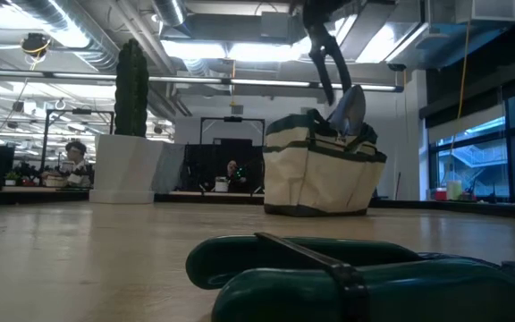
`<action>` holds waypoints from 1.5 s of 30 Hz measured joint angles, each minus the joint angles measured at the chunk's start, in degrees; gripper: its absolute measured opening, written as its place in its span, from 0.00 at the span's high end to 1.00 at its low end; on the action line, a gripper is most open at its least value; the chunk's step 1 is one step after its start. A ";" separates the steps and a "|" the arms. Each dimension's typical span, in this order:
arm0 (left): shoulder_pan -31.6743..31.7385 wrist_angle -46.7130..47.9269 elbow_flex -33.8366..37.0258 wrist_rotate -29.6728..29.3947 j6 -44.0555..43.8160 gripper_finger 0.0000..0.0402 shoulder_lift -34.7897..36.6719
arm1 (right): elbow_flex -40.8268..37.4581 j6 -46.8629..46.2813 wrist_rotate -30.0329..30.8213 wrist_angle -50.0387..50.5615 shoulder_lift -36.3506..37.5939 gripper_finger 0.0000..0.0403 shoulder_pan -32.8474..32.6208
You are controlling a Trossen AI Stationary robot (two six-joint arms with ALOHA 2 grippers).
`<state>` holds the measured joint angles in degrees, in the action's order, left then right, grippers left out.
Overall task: Pick & Place Garden tools in Gardening bag
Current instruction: Put the top shear scissor into the gardening bag
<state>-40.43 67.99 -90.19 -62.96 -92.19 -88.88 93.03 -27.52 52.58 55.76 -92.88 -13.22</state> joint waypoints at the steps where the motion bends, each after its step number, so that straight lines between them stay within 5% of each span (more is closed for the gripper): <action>1: 0.03 -0.02 0.00 0.00 0.28 0.58 0.00 | 0.00 0.37 -0.53 0.22 0.00 0.98 0.54; 6: 0.03 -0.02 0.00 -0.18 0.41 0.58 0.00 | -1.69 5.04 -3.20 -0.43 0.21 0.98 2.70; 12: 0.03 -0.02 0.00 0.07 -0.07 0.58 0.00 | -6.51 15.21 -19.36 -11.33 2.05 0.98 4.78; 20: 0.03 -0.02 0.00 1.03 -1.56 0.58 0.00 | -7.63 19.89 -18.89 -17.70 5.95 0.98 5.79; 29: 1.61 -0.04 0.00 0.98 -3.74 0.58 0.00 | -10.95 25.49 -34.82 -17.21 8.99 0.98 9.67; 37: 2.83 -0.63 -0.01 0.26 -6.29 0.58 -0.04 | -19.50 29.48 -35.52 -21.67 17.66 0.98 13.60; 45: 5.69 -0.68 0.00 -0.74 -7.31 0.58 -0.04 | -24.76 33.81 -47.77 -23.01 22.23 0.98 20.26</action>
<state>-34.74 67.31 -90.19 -63.69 -99.51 -88.92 68.28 6.30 4.81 32.75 -70.65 7.04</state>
